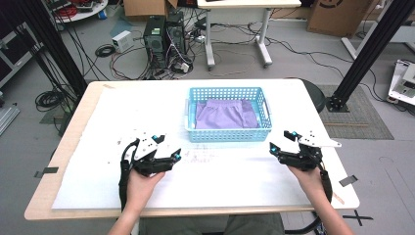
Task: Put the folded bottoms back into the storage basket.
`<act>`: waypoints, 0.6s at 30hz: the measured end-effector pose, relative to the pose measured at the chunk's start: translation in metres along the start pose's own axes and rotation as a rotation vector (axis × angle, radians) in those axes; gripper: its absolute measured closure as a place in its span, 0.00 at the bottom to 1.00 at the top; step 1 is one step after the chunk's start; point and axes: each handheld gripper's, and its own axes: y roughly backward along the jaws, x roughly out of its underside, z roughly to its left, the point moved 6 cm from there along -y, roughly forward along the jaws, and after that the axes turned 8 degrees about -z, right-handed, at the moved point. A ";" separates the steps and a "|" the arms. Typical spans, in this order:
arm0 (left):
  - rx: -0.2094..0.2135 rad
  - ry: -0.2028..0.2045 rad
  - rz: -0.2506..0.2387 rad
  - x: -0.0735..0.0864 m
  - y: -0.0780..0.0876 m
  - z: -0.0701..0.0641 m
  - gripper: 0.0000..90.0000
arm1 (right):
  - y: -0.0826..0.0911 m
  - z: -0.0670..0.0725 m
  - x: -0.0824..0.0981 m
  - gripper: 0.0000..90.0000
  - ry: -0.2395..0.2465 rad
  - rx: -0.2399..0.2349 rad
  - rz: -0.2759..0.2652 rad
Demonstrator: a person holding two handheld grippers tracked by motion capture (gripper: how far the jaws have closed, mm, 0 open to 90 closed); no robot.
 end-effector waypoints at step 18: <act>0.002 0.026 0.027 0.009 -0.004 0.002 0.28 | -0.006 -0.007 0.019 0.27 0.009 0.026 0.053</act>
